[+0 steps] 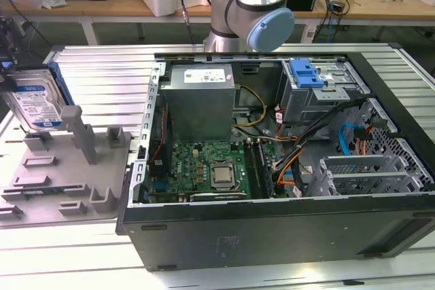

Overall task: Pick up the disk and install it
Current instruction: 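Pick up the disk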

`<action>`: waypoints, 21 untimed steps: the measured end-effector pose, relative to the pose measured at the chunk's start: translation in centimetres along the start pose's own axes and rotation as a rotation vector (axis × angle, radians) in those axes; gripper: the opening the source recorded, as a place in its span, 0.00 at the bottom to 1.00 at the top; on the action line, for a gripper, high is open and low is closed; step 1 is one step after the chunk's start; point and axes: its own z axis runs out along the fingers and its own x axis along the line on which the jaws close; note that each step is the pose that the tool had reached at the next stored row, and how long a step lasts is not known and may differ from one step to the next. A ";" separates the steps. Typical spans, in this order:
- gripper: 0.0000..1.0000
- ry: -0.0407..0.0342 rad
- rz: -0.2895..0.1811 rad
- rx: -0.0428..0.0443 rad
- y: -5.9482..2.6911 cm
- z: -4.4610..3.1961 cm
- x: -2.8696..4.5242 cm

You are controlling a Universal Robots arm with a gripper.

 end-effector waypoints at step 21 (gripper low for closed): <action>0.37 0.0000 -0.002 0.0002 0.11 -3.33 0.17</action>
